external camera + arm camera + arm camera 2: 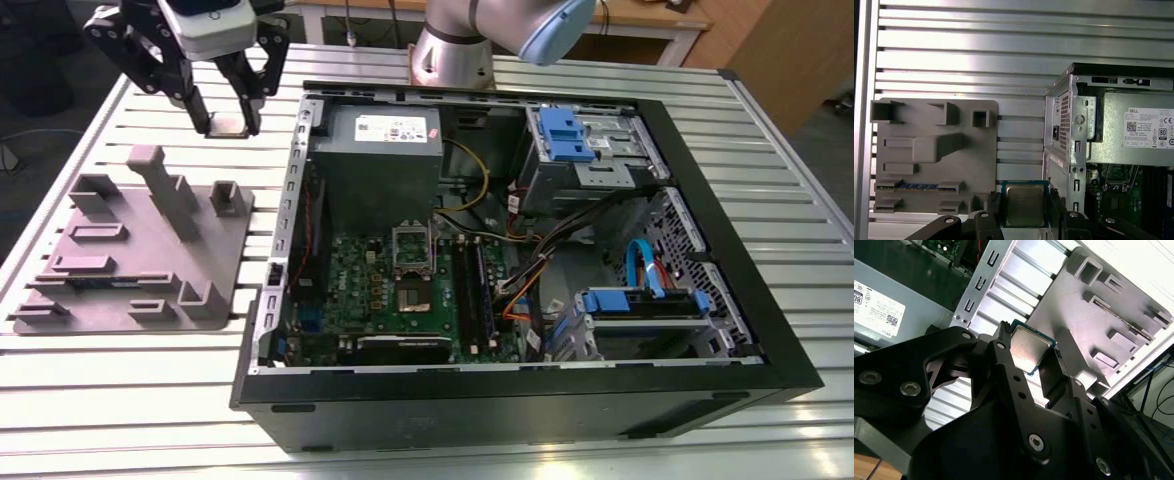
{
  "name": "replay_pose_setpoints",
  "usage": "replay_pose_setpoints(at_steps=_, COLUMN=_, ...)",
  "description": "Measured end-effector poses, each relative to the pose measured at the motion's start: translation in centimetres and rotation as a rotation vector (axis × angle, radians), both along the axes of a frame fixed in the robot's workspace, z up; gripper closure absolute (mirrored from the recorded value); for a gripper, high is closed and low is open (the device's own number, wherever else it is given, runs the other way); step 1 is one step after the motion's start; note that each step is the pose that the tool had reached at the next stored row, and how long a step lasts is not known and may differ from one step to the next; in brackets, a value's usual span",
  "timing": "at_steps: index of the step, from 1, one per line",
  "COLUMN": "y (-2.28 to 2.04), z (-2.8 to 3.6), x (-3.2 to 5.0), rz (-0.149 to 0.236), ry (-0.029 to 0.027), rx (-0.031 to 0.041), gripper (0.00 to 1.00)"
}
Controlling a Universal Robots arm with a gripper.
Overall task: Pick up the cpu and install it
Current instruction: 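Pick up the cpu and move it towards the insertion slot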
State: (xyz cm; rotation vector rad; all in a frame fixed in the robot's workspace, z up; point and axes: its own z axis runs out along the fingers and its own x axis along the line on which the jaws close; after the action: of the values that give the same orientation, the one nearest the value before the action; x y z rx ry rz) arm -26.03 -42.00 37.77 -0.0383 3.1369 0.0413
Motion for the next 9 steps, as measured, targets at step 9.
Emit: replay_pose_setpoints(at_steps=9, y=0.00, z=0.00, x=0.40, rz=0.000, ry=-0.0001, rx=0.0000, gripper=0.53)
